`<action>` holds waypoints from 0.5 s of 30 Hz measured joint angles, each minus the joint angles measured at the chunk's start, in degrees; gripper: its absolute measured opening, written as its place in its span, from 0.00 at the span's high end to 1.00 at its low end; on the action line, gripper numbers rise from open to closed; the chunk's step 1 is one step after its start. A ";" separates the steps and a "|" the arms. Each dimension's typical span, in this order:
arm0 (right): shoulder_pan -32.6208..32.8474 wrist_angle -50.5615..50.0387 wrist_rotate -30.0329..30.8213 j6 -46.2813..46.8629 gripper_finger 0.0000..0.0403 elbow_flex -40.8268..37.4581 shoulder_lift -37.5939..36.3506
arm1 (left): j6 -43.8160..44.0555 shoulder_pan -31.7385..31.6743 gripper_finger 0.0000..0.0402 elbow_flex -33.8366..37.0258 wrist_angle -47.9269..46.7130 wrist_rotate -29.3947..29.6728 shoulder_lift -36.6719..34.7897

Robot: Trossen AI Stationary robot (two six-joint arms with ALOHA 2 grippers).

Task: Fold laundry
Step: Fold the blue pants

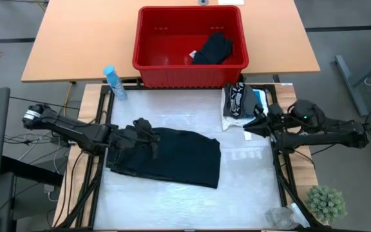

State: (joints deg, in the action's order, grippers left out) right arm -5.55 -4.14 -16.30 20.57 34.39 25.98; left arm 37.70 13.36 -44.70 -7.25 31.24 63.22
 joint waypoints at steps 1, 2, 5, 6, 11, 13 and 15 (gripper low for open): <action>0.05 -1.07 0.16 -0.01 0.81 -0.02 0.04 | 1.07 0.33 1.00 0.90 1.30 -0.05 0.46; 0.05 -1.33 0.19 -0.05 0.81 -0.02 0.36 | 2.02 0.72 1.00 1.78 2.52 -0.21 0.68; 0.10 -1.39 0.06 0.26 0.81 -0.02 1.87 | 4.91 2.14 1.00 4.10 4.52 0.64 0.66; 0.08 -1.34 0.07 0.31 0.81 -0.02 2.19 | 5.69 2.53 1.00 4.81 4.59 1.92 0.66; 0.08 -1.45 0.09 0.61 0.81 -0.02 4.37 | 10.29 3.69 1.00 8.23 3.38 6.91 0.95; 0.08 -1.36 0.07 1.65 0.81 -0.02 5.60 | 12.63 3.76 1.00 10.00 4.43 7.23 1.68; 0.08 -1.39 0.07 2.89 0.81 -0.02 7.14 | 14.38 3.90 1.00 11.53 4.71 7.58 2.00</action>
State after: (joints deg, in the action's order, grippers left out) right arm -5.48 -5.52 -16.23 23.45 34.37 33.12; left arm 52.07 17.26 -33.17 -2.55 38.82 65.22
